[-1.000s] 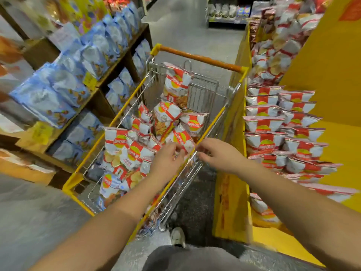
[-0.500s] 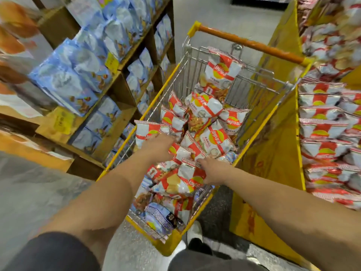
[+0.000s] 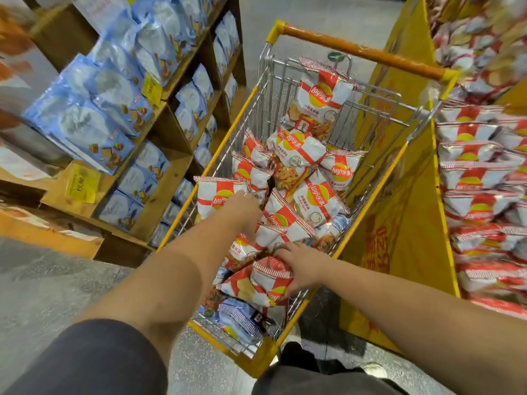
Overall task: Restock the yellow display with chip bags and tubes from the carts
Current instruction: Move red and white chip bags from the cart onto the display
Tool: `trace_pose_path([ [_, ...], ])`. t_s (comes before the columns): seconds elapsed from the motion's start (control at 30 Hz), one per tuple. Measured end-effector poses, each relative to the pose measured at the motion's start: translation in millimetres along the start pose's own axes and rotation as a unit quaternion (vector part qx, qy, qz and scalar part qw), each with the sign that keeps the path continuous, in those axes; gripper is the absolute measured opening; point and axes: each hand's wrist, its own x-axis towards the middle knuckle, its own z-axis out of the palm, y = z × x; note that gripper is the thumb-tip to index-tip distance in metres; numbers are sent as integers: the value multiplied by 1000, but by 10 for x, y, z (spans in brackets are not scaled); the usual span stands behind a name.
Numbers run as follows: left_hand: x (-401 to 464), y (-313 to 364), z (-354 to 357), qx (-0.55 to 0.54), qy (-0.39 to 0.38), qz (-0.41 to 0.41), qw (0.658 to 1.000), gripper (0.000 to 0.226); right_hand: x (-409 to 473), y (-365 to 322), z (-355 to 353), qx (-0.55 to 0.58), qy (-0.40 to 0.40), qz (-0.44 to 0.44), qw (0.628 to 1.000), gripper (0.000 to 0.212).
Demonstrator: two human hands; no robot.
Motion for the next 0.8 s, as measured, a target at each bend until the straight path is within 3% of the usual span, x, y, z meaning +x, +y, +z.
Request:
trace_pose_path([
  [0.17,-193,95,-17,-40,-59,2,997,94,-69,-245,120,15,28,8,999,106],
  [0.3,-416,78,-92,-22,-37,8,999,78,-138,-416,107,14,56,21,998,66],
  [0.43,-674,-59,-361,-102,24,-28,994,64,-413,-384,-428,25,72,-5,997,32],
  [0.6,-1205,-96,-1241,-95,113,-103,984,67,-1183,-34,-1246,-44,153,-5,987,43],
  [0.7,-1483,92,-1789,-113,163,-134,971,53,-1859,289,-1573,-59,227,17,972,70],
  [0.8,-1672,414,-2317,-105,203,-146,962,56,-2577,598,-1732,-22,264,41,963,59],
])
